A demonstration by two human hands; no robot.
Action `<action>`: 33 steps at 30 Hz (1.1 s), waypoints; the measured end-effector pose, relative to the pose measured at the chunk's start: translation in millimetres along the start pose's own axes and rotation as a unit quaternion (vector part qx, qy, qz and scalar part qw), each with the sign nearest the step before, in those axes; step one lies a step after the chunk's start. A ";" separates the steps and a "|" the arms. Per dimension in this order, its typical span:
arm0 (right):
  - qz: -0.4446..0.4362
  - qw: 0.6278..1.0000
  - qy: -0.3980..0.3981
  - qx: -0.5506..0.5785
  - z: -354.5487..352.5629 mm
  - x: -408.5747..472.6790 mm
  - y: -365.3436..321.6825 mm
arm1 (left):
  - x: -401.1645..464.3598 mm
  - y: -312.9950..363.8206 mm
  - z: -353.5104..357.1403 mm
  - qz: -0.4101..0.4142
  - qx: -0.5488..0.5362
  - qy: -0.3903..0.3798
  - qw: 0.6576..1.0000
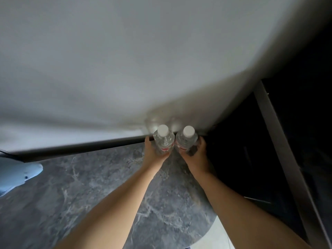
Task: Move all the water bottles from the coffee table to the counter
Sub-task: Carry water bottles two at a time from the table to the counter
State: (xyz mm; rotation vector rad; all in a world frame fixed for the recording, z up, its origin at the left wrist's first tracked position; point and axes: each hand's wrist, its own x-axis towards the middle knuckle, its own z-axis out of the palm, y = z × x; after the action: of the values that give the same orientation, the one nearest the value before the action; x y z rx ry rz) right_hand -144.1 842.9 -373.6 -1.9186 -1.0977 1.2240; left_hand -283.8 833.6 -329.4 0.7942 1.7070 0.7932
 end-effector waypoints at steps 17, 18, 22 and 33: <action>-0.042 0.849 -0.256 -0.460 -37.8 -135.5 -135.8 | -164.5 60.0 -144.3 -0.039 0.267 -0.027 0.963; -0.059 0.827 -0.269 -0.491 -31.7 -145.1 -143.7 | -175.8 60.0 -156.1 -0.040 0.287 -0.025 0.957; -0.153 0.731 -0.304 -0.592 9.8 -208.1 -180.3 | -238.6 43.7 -220.8 -0.049 0.319 0.018 0.946; -0.363 0.611 -0.354 -0.608 161.8 -466.7 -184.2 | -494.7 -107.9 -408.0 -0.139 0.256 0.225 0.930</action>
State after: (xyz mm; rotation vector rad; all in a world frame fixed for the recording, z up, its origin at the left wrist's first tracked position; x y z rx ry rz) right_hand -459.4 529.1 -90.7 -1.1613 -3.3596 0.6565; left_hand -574.4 317.0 -62.1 0.7169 2.4359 0.3404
